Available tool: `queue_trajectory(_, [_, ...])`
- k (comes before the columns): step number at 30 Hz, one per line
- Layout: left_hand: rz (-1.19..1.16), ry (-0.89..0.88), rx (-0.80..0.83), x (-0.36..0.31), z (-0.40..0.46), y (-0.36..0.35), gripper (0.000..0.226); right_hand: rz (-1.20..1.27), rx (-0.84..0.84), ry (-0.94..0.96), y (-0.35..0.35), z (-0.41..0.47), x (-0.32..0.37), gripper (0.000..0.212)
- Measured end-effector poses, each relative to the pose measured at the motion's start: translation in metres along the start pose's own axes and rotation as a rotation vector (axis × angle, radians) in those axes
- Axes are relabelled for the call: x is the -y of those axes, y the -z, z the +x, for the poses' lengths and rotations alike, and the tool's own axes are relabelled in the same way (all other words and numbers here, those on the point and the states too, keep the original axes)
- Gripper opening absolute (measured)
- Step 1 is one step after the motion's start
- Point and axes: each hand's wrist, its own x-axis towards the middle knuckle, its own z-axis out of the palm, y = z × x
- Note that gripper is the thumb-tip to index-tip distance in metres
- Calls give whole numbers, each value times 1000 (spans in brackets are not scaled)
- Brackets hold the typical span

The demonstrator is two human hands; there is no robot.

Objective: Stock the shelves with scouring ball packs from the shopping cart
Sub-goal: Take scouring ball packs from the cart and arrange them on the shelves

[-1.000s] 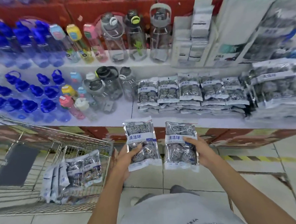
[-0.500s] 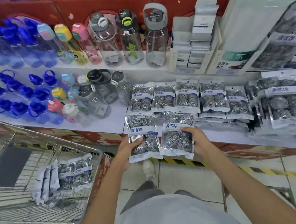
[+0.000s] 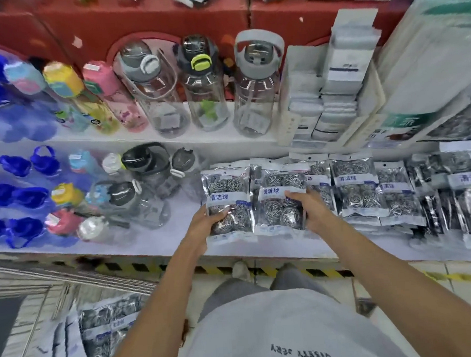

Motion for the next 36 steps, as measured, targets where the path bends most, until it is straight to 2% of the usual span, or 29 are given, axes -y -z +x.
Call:
queue_trajectory(2, [14,14,8,-8,18,-2,49,-29,-24,-18,-11,13,8,62])
queue_trajectory(4, [62,37,-12,-13,33,-4,51,-39,-41,-31,-19,26,16,57])
queue_trajectory(7, [104,65,-57,-16,51,-6,42,-57,-80,-44,-30,43,23,50])
queue_trajectory(9, [139,63,-92,-19,63,-8,46,-172,-138,-26,-35,55,25,69])
queue_trajectory(11, [200,55,-121,-23,72,-14,68,-277,-177,-1,-39,64,27,84])
queue_trajectory(12, [234,38,-138,-26,76,-15,70,-303,-184,7,-40,67,29,88])
queue_trajectory(17, [385,-32,-234,-31,86,-16,64,-420,-230,47,-46,77,33,88])
queue_trajectory(28, [536,-78,-238,-27,86,-16,63,-600,-245,87,-47,77,33,77])
queue_trajectory(30, [563,-91,-238,-27,82,-14,65,-651,-228,123,-43,71,33,69])
queue_trajectory(34, [611,-155,-227,-26,68,-8,55,-862,-219,263,-34,54,29,38])
queue_trajectory(36, [661,-203,-235,-27,57,-5,46,-963,-186,339,-32,40,29,35])
